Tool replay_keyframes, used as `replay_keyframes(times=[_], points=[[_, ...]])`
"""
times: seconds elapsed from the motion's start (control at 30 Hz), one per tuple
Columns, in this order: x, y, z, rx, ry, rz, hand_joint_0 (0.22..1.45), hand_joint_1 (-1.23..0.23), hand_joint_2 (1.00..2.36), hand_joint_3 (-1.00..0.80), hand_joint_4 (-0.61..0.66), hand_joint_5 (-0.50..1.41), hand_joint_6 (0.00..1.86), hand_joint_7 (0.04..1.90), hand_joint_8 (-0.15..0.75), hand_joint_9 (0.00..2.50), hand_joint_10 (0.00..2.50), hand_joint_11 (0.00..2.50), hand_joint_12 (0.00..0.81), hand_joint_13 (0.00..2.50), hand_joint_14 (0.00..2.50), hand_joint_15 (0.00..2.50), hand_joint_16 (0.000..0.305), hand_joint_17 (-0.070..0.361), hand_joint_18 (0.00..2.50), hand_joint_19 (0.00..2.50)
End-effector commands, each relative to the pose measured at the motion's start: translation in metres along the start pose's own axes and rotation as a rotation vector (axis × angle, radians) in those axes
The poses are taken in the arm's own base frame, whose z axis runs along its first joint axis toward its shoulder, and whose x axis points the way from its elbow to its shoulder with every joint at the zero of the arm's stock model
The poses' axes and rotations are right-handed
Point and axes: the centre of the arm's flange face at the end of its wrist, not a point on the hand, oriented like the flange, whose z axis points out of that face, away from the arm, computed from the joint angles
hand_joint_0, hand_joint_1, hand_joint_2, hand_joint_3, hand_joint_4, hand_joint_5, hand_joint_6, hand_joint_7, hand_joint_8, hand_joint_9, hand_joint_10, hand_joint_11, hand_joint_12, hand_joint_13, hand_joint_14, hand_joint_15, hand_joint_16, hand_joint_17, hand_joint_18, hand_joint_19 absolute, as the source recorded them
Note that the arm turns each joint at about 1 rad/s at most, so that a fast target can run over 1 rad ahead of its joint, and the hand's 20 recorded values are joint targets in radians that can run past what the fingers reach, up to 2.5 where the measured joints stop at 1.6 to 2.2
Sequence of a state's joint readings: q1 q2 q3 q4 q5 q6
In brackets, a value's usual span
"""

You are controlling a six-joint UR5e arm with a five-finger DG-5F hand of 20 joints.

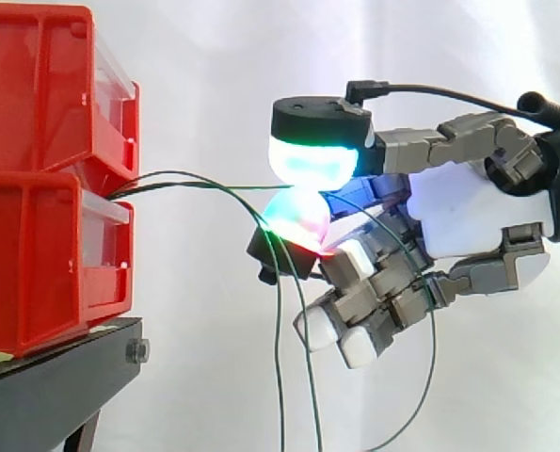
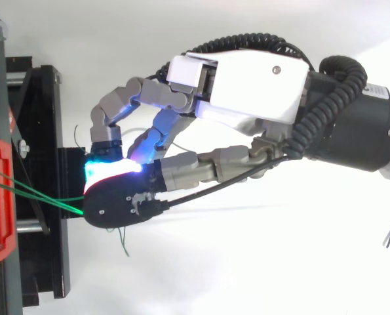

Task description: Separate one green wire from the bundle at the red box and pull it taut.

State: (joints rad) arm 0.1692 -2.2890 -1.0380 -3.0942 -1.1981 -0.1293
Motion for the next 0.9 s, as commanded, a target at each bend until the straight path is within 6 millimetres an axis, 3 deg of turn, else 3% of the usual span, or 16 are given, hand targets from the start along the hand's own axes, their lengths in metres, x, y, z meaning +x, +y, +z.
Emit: replay_keyframes(times=[0.0, 0.47, 0.87], points=[[-0.0004, 0.0000, 0.0001, -0.001, -0.001, 0.001, 0.61, -0.77, 1.02, -0.20, 0.11, -0.18, 0.90, 1.04, 0.290, 1.05, 0.02, 0.85, 0.358, 0.88, 0.02, 0.47, 0.048, 0.108, 0.77, 0.53], [-0.0004, -0.0001, 0.0000, 0.000, -0.001, 0.001, 0.65, -0.84, 1.01, -0.35, 0.11, -0.19, 0.91, 1.00, 0.280, 1.05, 0.02, 0.91, 0.344, 0.87, 0.02, 0.47, 0.047, 0.106, 0.76, 0.51], [-0.0002, 0.0001, 0.0001, -0.001, 0.001, 0.001, 0.65, -0.83, 1.01, -0.37, 0.12, -0.19, 0.90, 1.01, 0.281, 1.11, 0.02, 1.17, 0.352, 1.02, 0.02, 0.75, 0.047, 0.106, 0.77, 0.52]])
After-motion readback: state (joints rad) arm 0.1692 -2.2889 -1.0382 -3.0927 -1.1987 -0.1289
